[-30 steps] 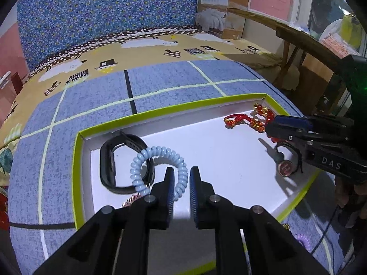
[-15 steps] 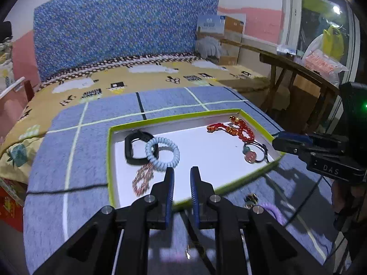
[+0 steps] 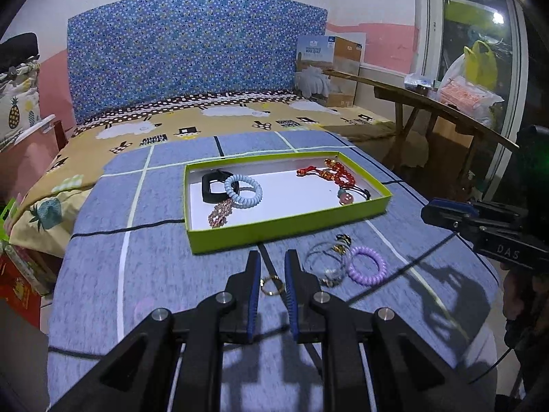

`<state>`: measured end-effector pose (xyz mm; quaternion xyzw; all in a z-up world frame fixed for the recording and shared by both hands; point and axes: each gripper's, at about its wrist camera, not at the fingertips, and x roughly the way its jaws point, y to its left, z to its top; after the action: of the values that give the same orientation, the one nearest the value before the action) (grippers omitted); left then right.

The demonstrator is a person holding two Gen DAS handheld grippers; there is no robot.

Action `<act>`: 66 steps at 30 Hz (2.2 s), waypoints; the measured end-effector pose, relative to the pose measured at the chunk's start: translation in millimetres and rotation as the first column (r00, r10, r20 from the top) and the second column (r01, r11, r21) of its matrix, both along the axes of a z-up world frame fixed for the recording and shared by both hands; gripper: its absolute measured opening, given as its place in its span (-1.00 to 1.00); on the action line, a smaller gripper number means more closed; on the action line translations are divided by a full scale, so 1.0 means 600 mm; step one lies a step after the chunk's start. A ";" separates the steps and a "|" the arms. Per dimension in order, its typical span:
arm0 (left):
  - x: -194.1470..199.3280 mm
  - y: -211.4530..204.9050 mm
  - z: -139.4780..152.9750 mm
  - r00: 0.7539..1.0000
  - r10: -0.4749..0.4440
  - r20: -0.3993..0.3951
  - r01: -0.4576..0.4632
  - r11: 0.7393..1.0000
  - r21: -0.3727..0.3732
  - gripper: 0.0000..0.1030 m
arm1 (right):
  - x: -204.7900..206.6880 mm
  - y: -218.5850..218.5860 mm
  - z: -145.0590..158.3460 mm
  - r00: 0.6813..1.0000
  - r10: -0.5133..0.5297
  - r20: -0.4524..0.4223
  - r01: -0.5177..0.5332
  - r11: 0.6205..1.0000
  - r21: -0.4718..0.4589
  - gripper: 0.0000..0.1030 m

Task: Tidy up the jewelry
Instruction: 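Withdraw both open tools from the box toward the remaining jewelry, then grasp the gold ring with the left tool while the right tool grasps the purple coil bracelet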

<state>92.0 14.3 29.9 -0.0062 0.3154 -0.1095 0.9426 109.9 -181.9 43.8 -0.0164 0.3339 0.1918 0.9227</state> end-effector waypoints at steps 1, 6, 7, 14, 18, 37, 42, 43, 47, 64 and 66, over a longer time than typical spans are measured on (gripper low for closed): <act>-0.006 0.001 0.002 1.000 0.000 0.004 0.000 1.000 -0.002 -0.71 | -0.006 -0.001 0.000 1.000 0.000 0.001 0.000 1.000 0.003 -0.50; -0.033 0.002 0.004 1.000 0.001 0.014 -0.001 1.000 -0.009 -0.71 | -0.038 0.000 -0.003 1.000 0.005 0.004 -0.005 1.000 0.007 -0.50; -0.037 0.002 0.003 1.000 -0.001 0.014 0.001 1.000 -0.010 -0.71 | -0.043 0.000 -0.005 1.000 0.006 0.003 -0.006 1.000 0.007 -0.50; -0.058 -0.002 -0.006 1.000 -0.015 0.003 0.015 1.000 -0.021 -0.71 | -0.059 -0.005 -0.012 1.000 0.003 -0.005 -0.003 1.000 0.025 -0.50; -0.057 -0.008 -0.009 1.000 -0.023 -0.003 0.023 1.000 -0.021 -0.71 | -0.058 -0.004 -0.017 1.000 0.002 -0.015 -0.002 1.000 0.026 -0.50; -0.017 -0.041 -0.032 0.994 -0.092 -0.051 0.092 0.996 -0.008 -0.62 | -0.009 0.011 -0.061 0.994 -0.007 -0.107 0.009 1.000 0.017 -0.50; 0.003 -0.051 -0.041 0.991 -0.114 -0.071 0.114 0.993 -0.013 -0.59 | 0.014 0.018 -0.082 0.989 -0.004 -0.148 0.005 1.000 0.006 -0.50; 0.006 -0.053 -0.043 0.990 -0.116 -0.076 0.115 0.993 -0.012 -0.57 | 0.018 0.020 -0.085 0.988 -0.002 -0.154 0.003 1.000 0.005 -0.50; 0.016 -0.058 -0.049 0.988 -0.125 -0.085 0.125 0.992 -0.012 -0.47 | 0.033 0.026 -0.095 0.985 0.003 -0.172 -0.004 1.000 -0.005 -0.50; 0.046 -0.026 -0.067 0.993 -0.007 -0.120 0.012 0.999 0.044 -0.40 | 0.044 0.067 -0.103 0.987 0.043 -0.155 -0.067 0.986 -0.151 -0.82; 0.048 -0.024 -0.070 0.992 -0.004 -0.127 0.009 0.999 0.044 -0.40 | 0.043 0.064 -0.103 0.987 0.041 -0.154 -0.064 0.986 -0.151 -0.82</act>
<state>121.0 -0.2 -12.0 0.0090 0.3769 -0.1049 0.9202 135.9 -143.4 -17.7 -0.0825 0.4158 0.1904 0.8855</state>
